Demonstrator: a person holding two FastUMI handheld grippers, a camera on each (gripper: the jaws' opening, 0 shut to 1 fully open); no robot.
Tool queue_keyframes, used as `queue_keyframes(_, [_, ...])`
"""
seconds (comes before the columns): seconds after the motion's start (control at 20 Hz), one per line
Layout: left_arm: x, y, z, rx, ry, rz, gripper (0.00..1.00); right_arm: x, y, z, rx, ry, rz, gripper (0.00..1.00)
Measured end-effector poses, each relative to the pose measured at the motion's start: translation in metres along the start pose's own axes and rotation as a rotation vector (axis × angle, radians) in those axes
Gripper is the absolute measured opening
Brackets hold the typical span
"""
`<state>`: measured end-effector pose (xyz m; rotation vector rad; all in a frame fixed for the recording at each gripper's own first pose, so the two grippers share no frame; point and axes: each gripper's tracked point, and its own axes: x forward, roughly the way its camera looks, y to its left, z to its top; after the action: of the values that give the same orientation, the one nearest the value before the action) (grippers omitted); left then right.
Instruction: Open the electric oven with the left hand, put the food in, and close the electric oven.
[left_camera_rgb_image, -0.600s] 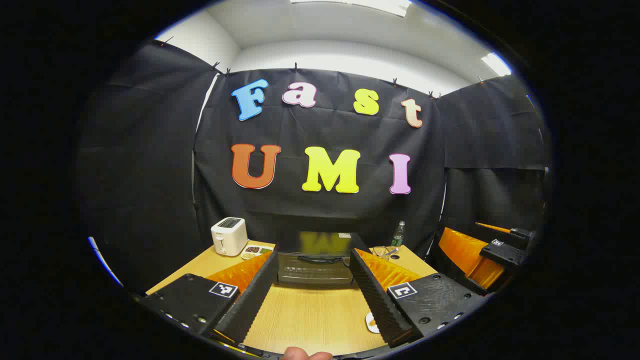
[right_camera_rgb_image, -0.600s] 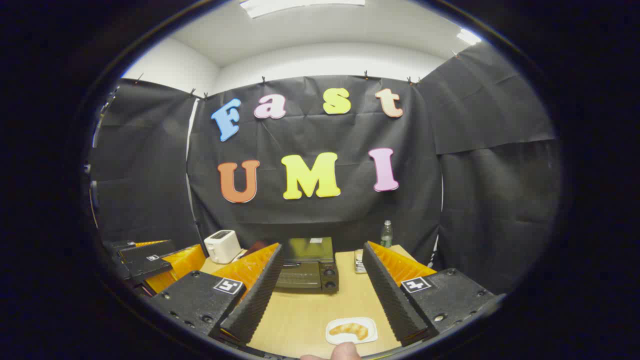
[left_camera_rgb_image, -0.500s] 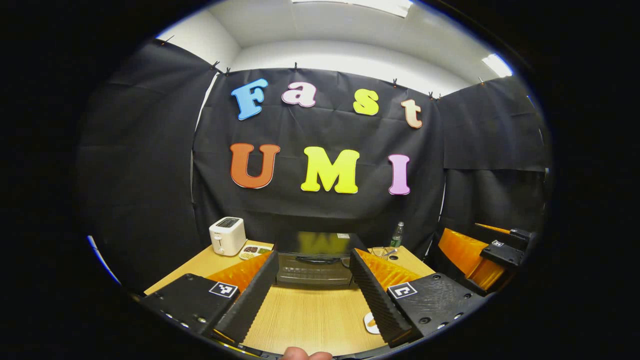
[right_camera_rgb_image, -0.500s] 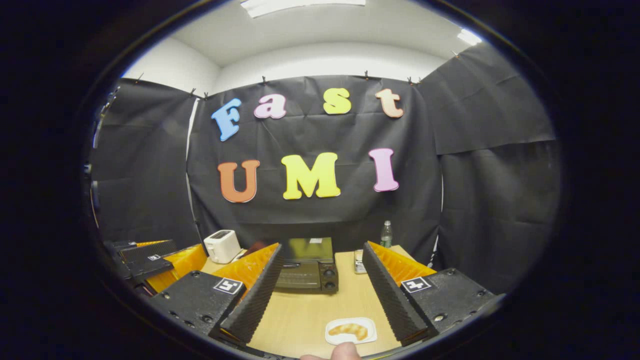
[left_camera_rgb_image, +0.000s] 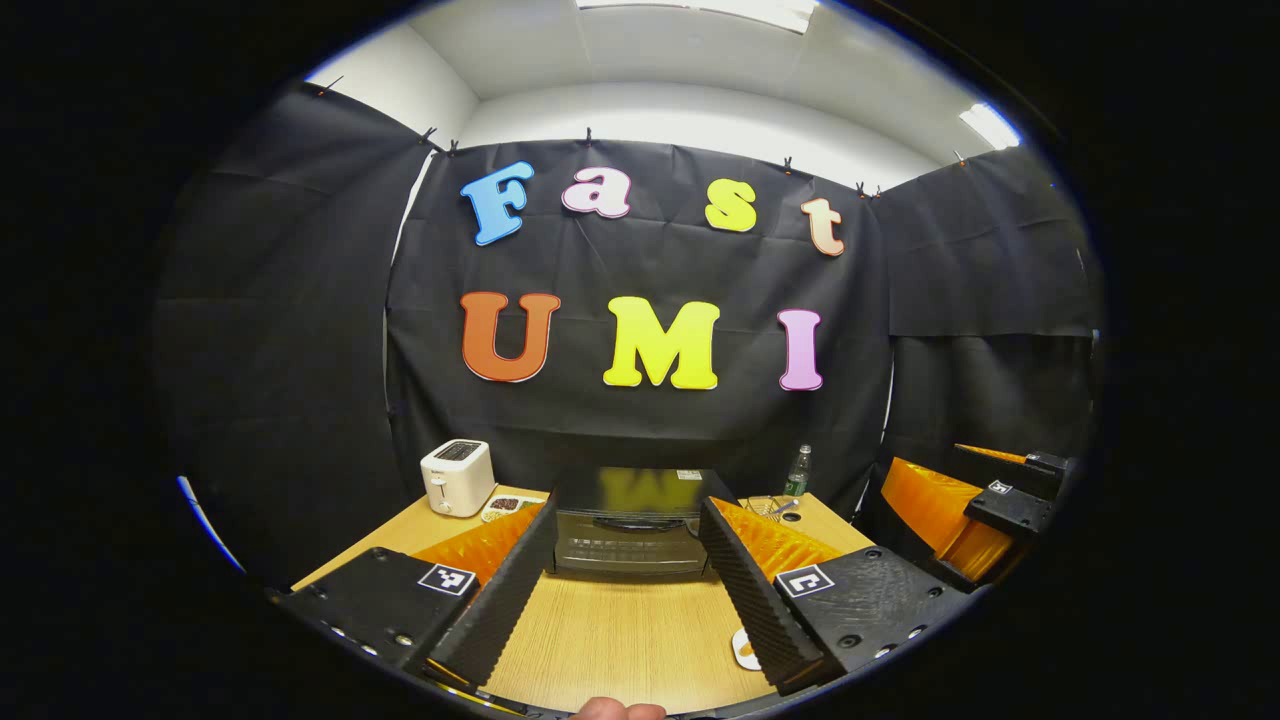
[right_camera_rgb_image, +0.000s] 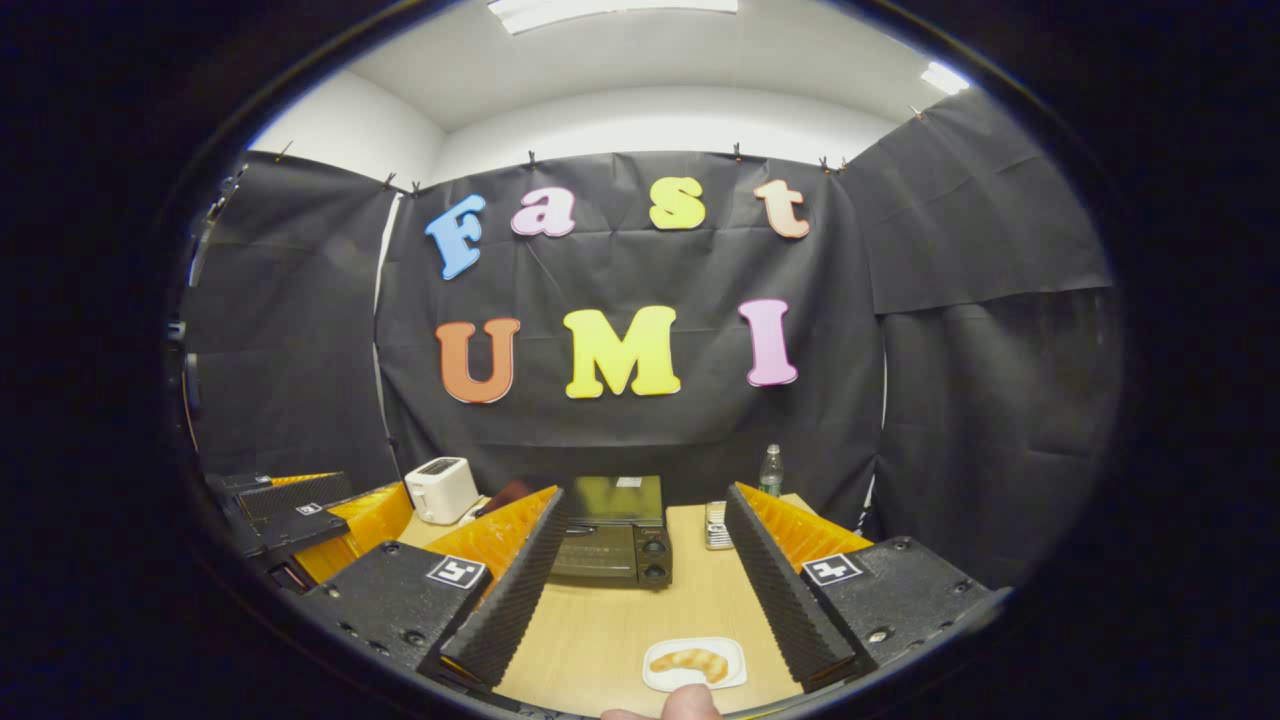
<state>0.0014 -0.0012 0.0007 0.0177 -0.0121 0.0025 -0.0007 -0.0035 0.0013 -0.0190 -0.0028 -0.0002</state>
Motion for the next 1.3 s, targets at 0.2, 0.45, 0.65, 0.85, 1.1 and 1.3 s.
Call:
queue_keyframes(0.2, [-0.001,-0.002,0.001,0.006,-0.001,-0.009,0.93,-0.002,-0.003,-0.002,0.004,0.005,-0.007,0.97])
queue_keyframes(0.45, [0.000,0.002,0.000,0.010,-0.002,0.000,0.93,-0.001,-0.001,-0.001,0.001,-0.002,-0.008,0.97])
queue_keyframes(0.65, [0.000,0.004,-0.003,0.013,0.007,0.005,0.93,-0.001,0.000,-0.002,0.001,0.003,-0.005,0.97])
queue_keyframes(0.85, [0.001,0.002,-0.007,0.025,0.017,0.001,0.93,0.002,0.000,-0.004,0.002,0.006,-0.003,0.97])
queue_keyframes(1.1, [0.007,-0.002,-0.011,0.016,0.032,0.002,0.93,0.009,-0.008,-0.008,0.009,0.022,-0.004,0.97])
queue_keyframes(1.3, [0.022,-0.010,-0.015,0.006,0.050,-0.007,0.93,0.019,-0.022,-0.006,0.007,0.028,-0.017,0.97])
